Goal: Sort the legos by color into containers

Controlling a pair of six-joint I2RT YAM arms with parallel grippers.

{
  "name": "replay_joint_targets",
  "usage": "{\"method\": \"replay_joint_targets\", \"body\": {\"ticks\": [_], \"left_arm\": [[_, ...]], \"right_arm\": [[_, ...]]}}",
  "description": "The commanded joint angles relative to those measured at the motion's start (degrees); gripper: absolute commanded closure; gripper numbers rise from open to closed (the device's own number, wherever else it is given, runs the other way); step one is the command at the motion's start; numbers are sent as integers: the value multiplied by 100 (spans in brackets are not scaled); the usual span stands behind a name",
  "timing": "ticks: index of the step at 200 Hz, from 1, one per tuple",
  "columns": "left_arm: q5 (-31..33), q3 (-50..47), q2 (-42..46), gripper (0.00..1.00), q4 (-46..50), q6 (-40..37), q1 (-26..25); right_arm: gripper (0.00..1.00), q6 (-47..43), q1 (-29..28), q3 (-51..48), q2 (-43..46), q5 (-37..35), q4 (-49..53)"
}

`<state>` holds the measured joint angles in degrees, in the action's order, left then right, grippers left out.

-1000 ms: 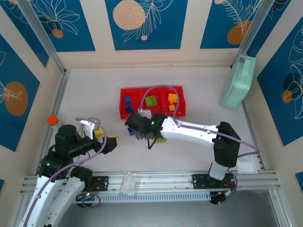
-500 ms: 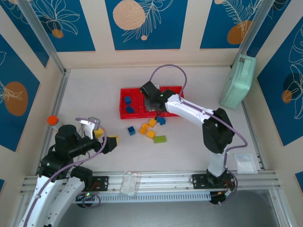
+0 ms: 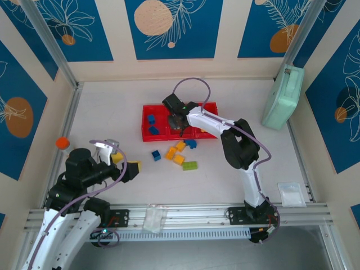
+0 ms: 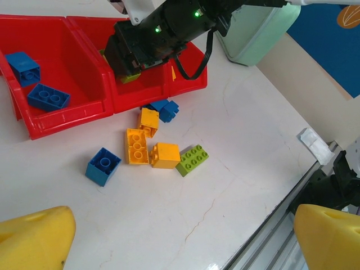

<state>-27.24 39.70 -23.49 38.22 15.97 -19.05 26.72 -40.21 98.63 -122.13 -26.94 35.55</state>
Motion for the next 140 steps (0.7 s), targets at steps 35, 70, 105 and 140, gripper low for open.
{"method": "replay_joint_targets", "body": {"ticks": [35,70,105,140], "left_arm": [[62,47,-92,1,2,-118,-55],[79,40,-82,1,10,-104,-63],[88,44,-60,1,10,-104,-64],[88,45,-60,1,4,-106,-66]], "right_arm": [[53,-111,-20,72,22,128,57],[43,-114,-44,22,267,136,70],[38,-32,-79,7,604,250,203],[28,-42,-110,-200,1162,561,295]]}}
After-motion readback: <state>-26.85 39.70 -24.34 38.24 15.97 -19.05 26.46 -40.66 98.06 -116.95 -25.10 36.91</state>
